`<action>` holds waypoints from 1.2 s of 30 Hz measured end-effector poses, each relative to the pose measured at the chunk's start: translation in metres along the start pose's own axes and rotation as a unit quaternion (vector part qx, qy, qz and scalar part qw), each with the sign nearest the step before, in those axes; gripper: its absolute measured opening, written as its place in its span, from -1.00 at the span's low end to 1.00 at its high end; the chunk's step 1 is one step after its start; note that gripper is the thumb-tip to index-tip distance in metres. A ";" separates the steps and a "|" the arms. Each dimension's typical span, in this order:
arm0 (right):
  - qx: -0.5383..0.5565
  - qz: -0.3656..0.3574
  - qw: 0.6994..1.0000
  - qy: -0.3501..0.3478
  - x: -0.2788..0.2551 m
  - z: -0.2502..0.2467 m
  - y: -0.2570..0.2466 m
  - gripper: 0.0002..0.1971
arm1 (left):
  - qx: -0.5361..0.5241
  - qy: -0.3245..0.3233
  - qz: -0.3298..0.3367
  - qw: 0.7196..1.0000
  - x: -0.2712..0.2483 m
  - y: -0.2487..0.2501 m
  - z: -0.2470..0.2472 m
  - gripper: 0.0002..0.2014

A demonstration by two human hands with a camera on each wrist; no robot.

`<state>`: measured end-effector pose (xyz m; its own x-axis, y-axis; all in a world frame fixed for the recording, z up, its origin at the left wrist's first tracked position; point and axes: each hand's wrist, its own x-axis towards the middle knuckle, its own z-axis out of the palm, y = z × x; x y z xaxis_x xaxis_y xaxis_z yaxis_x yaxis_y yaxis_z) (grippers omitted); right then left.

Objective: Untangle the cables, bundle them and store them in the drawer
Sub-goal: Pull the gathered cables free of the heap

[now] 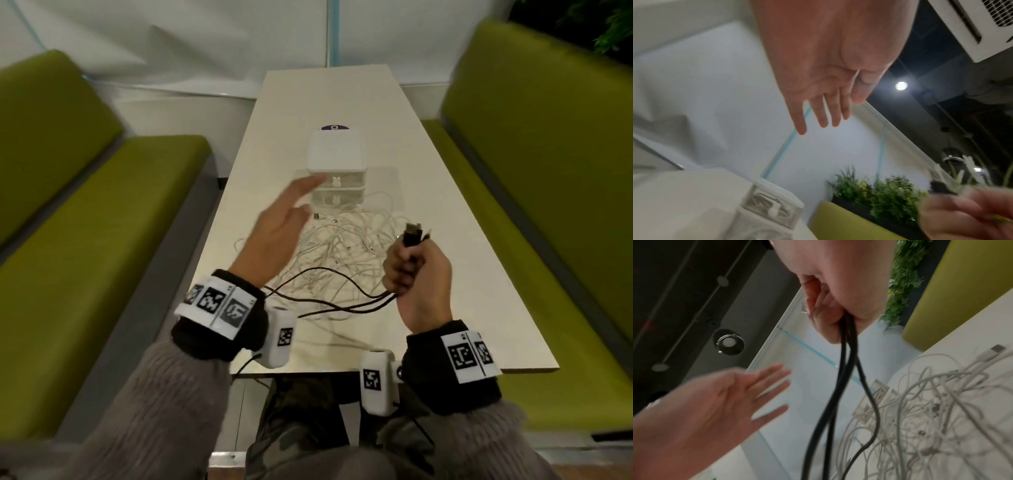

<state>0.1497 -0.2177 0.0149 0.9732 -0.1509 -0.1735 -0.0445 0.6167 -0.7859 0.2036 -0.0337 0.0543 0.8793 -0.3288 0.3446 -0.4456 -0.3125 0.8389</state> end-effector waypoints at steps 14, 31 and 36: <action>-0.025 0.021 0.998 0.045 0.005 -0.004 0.006 -0.74 | 0.204 0.030 -0.080 0.975 -0.017 -0.040 -0.014 -0.75; -0.024 0.011 0.997 0.068 0.007 -0.007 0.008 -0.73 | 0.230 -0.067 -0.287 0.928 -0.021 -0.076 -0.017 -0.37; -0.032 0.005 0.997 0.065 0.007 -0.004 0.005 -0.73 | 0.215 -0.227 -0.244 0.918 -0.011 -0.081 0.002 -0.50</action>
<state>0.1549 -0.2193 0.0076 0.9357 -0.2461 -0.2529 -0.0717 0.5691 -0.8191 0.2296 -0.0069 -0.0187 0.8744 -0.3633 -0.3215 -0.1277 -0.8117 0.5699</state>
